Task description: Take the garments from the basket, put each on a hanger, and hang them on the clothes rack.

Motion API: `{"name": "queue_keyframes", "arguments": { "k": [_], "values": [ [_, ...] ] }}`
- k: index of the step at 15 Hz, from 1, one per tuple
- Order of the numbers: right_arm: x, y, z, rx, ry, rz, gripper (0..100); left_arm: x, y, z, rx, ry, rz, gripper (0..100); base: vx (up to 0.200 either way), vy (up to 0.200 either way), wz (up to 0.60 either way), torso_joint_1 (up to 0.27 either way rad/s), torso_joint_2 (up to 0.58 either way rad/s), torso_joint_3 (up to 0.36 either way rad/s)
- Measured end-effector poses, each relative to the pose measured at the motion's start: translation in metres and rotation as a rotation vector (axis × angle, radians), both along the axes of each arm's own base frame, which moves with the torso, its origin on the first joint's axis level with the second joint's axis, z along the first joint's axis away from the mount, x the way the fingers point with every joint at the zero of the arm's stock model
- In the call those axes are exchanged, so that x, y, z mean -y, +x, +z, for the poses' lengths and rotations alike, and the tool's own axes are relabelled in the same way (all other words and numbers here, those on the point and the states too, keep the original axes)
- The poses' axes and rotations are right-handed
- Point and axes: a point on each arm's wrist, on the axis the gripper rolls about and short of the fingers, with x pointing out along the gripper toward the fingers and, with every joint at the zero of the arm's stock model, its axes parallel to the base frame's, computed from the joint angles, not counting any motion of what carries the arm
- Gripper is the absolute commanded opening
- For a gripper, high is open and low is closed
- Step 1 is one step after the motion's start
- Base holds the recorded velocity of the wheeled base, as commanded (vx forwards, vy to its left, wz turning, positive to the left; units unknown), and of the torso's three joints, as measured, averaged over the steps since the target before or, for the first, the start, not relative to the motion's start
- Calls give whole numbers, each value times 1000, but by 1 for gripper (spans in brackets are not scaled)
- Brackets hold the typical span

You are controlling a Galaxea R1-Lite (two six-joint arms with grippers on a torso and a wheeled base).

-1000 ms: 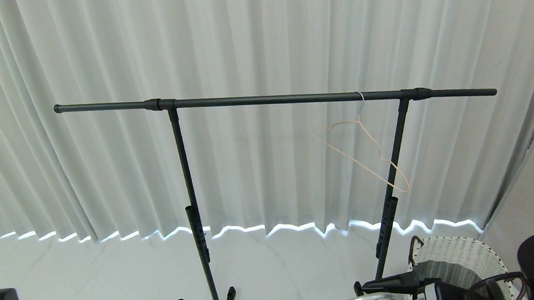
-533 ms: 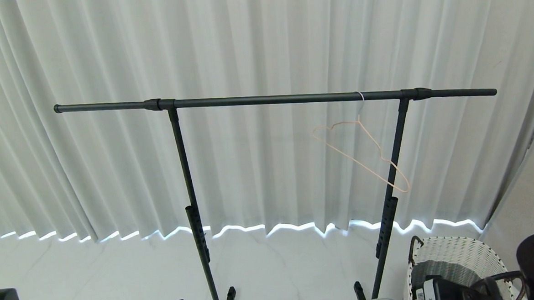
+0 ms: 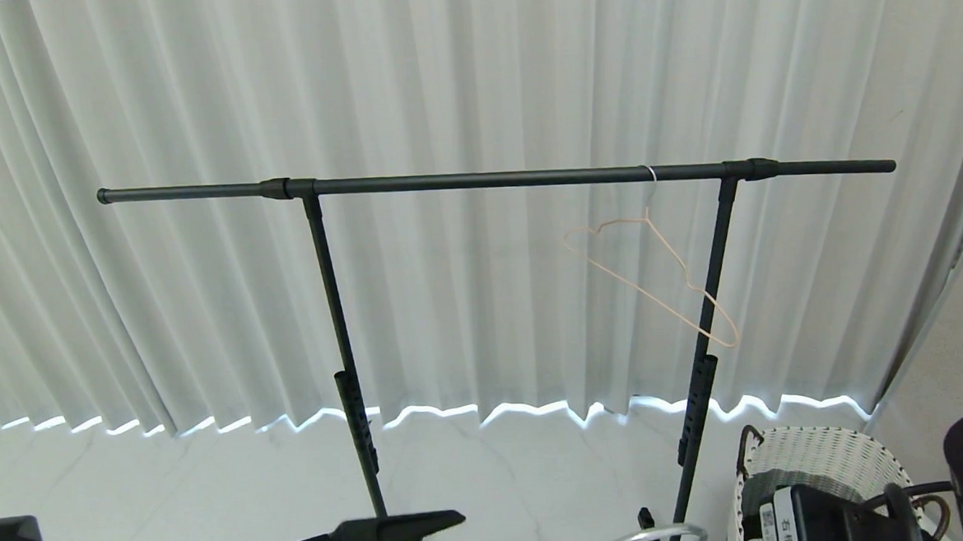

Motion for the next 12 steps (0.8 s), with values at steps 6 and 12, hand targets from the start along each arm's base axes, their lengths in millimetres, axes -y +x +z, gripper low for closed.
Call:
{"name": "queue_keyframes", "arguments": {
  "k": [6, 12],
  "values": [
    [20, 32, 17, -37, -42, -193, 0, -9, 22, 13, 1, -110, 159, 100, 0, 0, 0, 0, 0, 0],
    [41, 42, 50, -48, -48, -308, 0, -40, 31, -17, -50, -28, 329, 100, 0, 0, 0, 0, 0, 0]
  ]
}}
